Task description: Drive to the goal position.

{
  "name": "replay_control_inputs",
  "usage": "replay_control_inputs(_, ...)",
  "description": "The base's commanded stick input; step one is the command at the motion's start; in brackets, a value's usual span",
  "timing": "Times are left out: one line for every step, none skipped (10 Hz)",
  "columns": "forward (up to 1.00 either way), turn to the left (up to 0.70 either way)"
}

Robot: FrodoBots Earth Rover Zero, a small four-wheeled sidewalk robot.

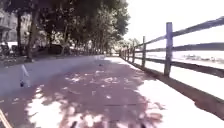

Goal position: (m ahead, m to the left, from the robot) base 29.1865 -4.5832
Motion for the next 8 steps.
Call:
replay_control_inputs(1.00, 0.00)
replay_control_inputs(1.00, 0.00)
replay_control_inputs(1.00, 0.00)
replay_control_inputs(1.00, 0.00)
replay_control_inputs(1.00, 0.00)
replay_control_inputs(1.00, 0.00)
replay_control_inputs(1.00, 0.00)
replay_control_inputs(1.00, 0.00)
